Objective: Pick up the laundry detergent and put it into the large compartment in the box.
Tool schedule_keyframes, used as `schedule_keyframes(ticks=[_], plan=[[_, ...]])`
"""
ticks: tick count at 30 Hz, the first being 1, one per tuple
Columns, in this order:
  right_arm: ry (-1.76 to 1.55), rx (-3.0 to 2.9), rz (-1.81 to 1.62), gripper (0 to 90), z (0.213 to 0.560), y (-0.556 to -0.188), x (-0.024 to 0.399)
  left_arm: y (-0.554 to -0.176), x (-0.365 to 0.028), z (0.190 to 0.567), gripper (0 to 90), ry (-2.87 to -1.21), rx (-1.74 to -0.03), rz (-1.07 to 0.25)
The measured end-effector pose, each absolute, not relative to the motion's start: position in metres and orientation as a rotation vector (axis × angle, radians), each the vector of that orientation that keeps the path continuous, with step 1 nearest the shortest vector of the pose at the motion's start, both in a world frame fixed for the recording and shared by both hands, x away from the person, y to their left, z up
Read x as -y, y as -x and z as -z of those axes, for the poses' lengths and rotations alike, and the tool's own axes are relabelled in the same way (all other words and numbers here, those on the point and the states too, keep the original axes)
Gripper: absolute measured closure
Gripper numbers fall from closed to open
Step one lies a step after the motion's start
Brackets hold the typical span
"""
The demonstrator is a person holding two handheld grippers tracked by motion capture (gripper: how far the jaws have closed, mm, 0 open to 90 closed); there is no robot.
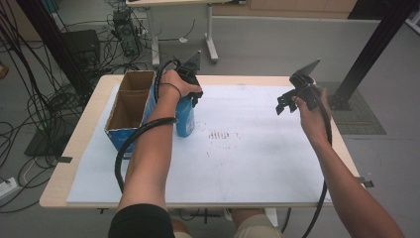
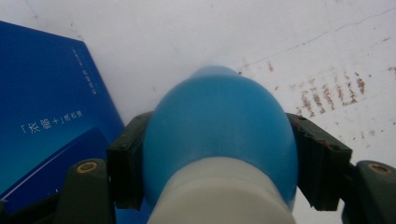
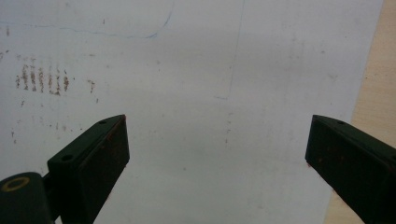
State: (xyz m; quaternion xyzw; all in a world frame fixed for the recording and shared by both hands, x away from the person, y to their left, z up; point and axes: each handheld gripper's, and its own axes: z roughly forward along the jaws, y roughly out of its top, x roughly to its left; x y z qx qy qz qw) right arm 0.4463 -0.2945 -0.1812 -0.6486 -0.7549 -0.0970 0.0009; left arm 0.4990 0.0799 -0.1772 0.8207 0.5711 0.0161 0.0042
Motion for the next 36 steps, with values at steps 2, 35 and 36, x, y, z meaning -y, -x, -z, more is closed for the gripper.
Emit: schedule_keyframes(ticks=[2,35,36], plan=[[2.038,2.368,0.302,6.5,0.1812,-0.4466,0.2942,-0.4980,-0.0796,0.1767,34.3,-2.575,-1.787,-0.063],[2.044,2.368,0.294,6.5,0.1816,-0.4471,0.2927,-0.4966,-0.0862,0.1761,37.4,-2.544,-1.789,-0.050],[2.042,2.368,0.292,6.5,0.1818,-0.4474,0.2925,-0.4963,-0.0864,0.1760,37.4,-2.543,-1.788,-0.051]])
